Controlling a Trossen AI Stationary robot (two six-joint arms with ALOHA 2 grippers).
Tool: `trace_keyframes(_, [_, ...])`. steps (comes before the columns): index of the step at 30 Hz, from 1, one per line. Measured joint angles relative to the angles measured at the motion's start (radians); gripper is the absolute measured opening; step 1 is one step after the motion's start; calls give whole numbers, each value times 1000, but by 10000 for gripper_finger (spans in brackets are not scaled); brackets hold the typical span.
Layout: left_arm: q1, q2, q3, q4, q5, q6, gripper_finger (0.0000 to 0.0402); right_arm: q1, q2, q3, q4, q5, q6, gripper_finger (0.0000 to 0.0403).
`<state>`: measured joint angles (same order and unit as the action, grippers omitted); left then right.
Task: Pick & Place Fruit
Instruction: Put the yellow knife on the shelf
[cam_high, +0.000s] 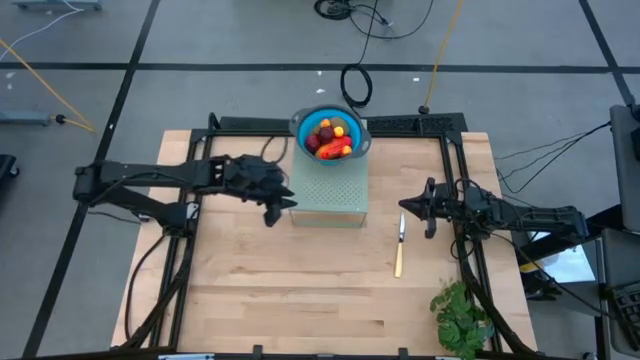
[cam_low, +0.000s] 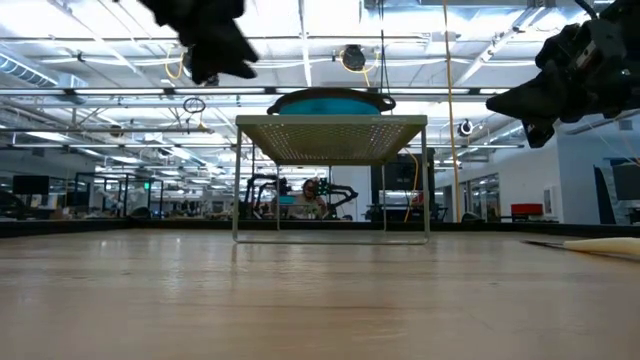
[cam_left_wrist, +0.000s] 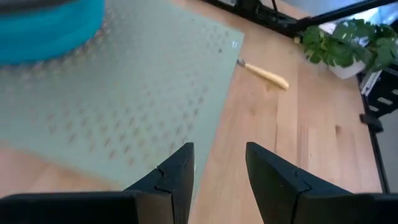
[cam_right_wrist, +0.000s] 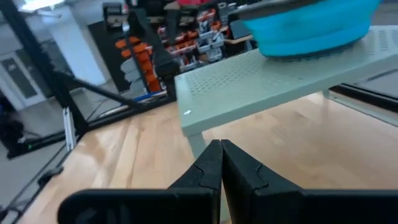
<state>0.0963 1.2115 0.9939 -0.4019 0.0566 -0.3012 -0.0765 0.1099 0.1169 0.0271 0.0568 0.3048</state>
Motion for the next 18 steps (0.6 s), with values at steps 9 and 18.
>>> trace_keyframes(9, [1,-287,-213,15,-4,11,145,0,36,0,1,25,163,0])
trace_keyframes(18, [1,-527,-373,16,-4,5,145,0,98,0,30,22,331,0])
